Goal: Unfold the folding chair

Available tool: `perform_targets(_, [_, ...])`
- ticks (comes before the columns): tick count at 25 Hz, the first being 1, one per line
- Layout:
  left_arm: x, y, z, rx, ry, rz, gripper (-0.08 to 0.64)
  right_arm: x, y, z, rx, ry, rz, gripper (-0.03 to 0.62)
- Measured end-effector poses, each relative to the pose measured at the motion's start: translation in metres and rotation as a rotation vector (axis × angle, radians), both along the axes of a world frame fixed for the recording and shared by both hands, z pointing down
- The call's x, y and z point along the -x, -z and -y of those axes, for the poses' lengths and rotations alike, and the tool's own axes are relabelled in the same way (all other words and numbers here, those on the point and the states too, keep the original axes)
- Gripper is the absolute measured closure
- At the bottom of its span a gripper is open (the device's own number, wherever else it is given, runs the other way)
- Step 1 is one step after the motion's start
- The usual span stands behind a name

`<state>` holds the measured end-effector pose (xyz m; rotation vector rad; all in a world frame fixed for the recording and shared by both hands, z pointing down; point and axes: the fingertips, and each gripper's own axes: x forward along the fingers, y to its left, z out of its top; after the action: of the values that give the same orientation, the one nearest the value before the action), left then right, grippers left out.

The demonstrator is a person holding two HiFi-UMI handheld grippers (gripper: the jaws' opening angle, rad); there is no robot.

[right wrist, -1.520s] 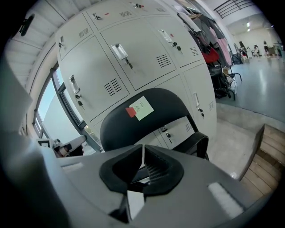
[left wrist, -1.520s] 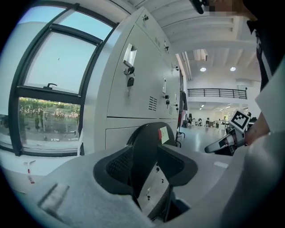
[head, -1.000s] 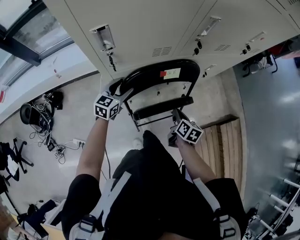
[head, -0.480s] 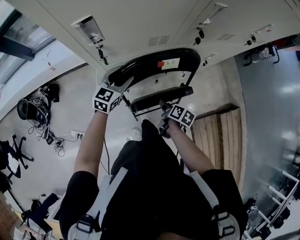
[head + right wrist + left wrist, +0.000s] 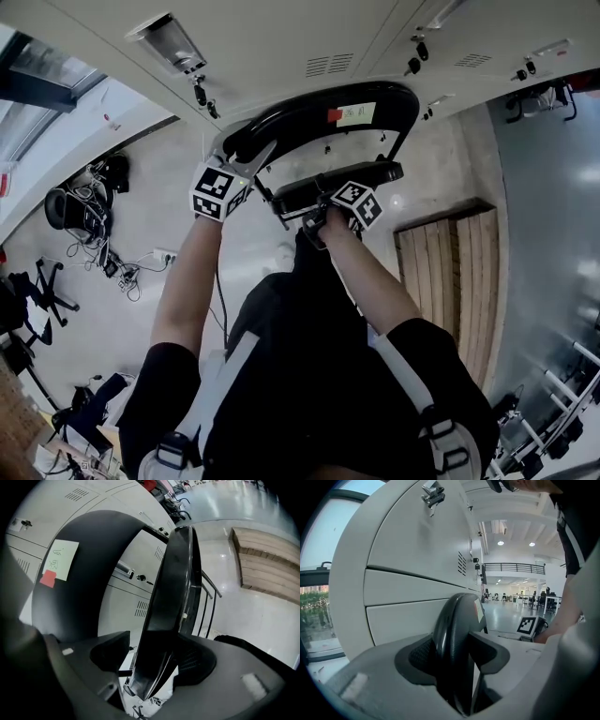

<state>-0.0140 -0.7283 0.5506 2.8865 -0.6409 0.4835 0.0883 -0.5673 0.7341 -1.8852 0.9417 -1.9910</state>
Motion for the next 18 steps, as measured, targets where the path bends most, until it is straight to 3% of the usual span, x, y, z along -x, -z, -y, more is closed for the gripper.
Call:
perform_targets(3, [0.0, 0.001, -0.001, -0.008, -0.01, -0.003, 0.346, 0.001, -0.01, 0.002, 0.017, -0.043, 0.001, 0.379])
perform_targets(6, [0.0, 0.002, 0.001, -0.02, -0.011, -0.011, 0.345, 0.0, -0.007, 0.008, -0.051, -0.036, -0.043, 0.416])
perform_targets(12, [-0.002, 0.002, -0.006, -0.031, -0.051, 0.008, 0.351, 0.001, -0.003, -0.012, -0.136, -0.052, -0.076, 0.425])
perform_targets(18, [0.001, -0.003, -0.016, -0.009, -0.048, 0.011, 0.353, 0.005, -0.006, -0.06, -0.191, -0.065, -0.041, 0.431])
